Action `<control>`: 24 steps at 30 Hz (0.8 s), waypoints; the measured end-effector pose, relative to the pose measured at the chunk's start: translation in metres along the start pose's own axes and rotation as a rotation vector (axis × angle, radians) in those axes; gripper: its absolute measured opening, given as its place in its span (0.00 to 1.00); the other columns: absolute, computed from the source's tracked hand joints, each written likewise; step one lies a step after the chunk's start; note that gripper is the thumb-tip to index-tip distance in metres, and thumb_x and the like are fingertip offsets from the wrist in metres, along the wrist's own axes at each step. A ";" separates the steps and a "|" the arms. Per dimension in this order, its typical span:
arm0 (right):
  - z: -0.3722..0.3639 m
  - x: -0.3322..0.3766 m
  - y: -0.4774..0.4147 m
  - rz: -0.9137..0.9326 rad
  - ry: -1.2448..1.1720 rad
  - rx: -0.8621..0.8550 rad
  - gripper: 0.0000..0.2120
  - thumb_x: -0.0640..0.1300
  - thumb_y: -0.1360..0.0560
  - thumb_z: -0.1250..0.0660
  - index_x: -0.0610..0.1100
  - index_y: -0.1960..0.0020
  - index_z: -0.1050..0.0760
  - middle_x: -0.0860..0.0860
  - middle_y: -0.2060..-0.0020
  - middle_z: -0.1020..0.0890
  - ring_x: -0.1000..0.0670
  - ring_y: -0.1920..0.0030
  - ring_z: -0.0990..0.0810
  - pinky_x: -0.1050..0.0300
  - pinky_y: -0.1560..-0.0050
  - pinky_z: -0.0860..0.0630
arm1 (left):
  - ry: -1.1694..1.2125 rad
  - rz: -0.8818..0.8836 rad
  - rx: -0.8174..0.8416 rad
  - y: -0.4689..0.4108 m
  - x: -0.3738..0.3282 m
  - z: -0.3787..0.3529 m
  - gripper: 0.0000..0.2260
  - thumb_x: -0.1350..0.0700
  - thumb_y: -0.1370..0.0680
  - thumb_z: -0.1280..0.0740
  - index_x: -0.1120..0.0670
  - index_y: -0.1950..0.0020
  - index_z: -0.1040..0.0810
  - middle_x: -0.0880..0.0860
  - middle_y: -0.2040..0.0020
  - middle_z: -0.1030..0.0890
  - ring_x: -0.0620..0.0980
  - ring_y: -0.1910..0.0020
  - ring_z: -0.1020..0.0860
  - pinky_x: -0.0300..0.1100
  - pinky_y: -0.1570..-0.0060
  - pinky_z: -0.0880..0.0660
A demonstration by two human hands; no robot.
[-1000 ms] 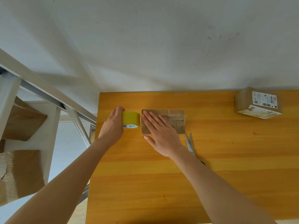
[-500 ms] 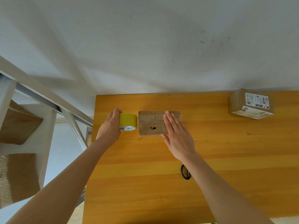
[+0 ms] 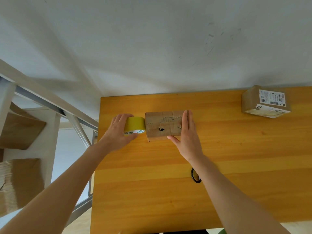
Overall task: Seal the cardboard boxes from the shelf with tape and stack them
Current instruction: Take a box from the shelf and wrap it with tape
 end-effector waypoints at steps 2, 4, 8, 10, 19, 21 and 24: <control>-0.001 0.000 -0.001 -0.017 0.049 0.033 0.59 0.68 0.33 0.32 0.39 0.21 0.64 0.44 0.21 0.60 0.45 0.22 0.52 0.51 0.27 0.41 | 0.013 -0.015 -0.036 -0.006 -0.012 0.005 0.24 0.42 0.26 0.33 0.51 0.35 0.30 0.46 0.42 0.31 0.46 0.41 0.34 0.43 0.47 0.32; -0.001 0.002 0.000 -0.042 0.113 0.031 0.63 0.77 0.37 0.39 0.38 0.21 0.63 0.42 0.21 0.57 0.44 0.22 0.50 0.48 0.25 0.44 | -0.039 0.005 -0.034 -0.015 -0.020 0.006 0.14 0.48 0.22 0.34 0.49 0.38 0.27 0.46 0.43 0.27 0.46 0.44 0.29 0.42 0.50 0.29; 0.002 0.006 0.003 -0.040 0.205 -0.030 0.62 0.80 0.38 0.52 0.36 0.21 0.57 0.39 0.22 0.52 0.42 0.23 0.46 0.46 0.25 0.43 | -0.020 0.111 0.184 -0.028 -0.019 -0.005 0.13 0.55 0.21 0.36 0.47 0.36 0.26 0.51 0.44 0.21 0.52 0.52 0.22 0.50 0.52 0.21; 0.003 0.005 0.002 -0.027 0.226 -0.037 0.61 0.79 0.37 0.52 0.36 0.21 0.56 0.39 0.22 0.51 0.42 0.22 0.46 0.45 0.24 0.43 | -0.033 0.126 0.250 -0.035 -0.018 -0.007 0.15 0.55 0.21 0.35 0.50 0.34 0.25 0.52 0.42 0.21 0.51 0.50 0.23 0.45 0.53 0.25; -0.001 0.001 0.000 0.010 0.297 -0.049 0.58 0.78 0.33 0.50 0.34 0.22 0.54 0.38 0.22 0.51 0.41 0.23 0.43 0.43 0.26 0.39 | -0.205 0.131 0.403 -0.049 -0.017 -0.017 0.17 0.54 0.20 0.37 0.57 0.33 0.26 0.55 0.37 0.23 0.53 0.40 0.26 0.40 0.46 0.33; -0.001 0.000 -0.002 0.012 0.292 -0.050 0.58 0.78 0.33 0.50 0.34 0.22 0.55 0.38 0.22 0.52 0.41 0.23 0.43 0.44 0.25 0.40 | -0.178 0.118 0.391 -0.049 -0.017 -0.015 0.16 0.54 0.21 0.35 0.56 0.34 0.26 0.55 0.37 0.23 0.53 0.39 0.26 0.42 0.44 0.32; -0.001 -0.002 -0.002 0.026 0.267 -0.014 0.57 0.76 0.32 0.48 0.35 0.22 0.59 0.39 0.22 0.56 0.42 0.23 0.46 0.45 0.24 0.43 | -0.102 0.094 0.347 -0.043 -0.016 -0.009 0.13 0.54 0.23 0.32 0.52 0.38 0.25 0.52 0.40 0.24 0.53 0.42 0.27 0.43 0.47 0.32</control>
Point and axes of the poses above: each hand's wrist, its own y-axis away from the middle knuckle, its own z-axis out of the back of the hand, x = y × z, the point moved 7 cm from there along -y, towards the middle knuckle
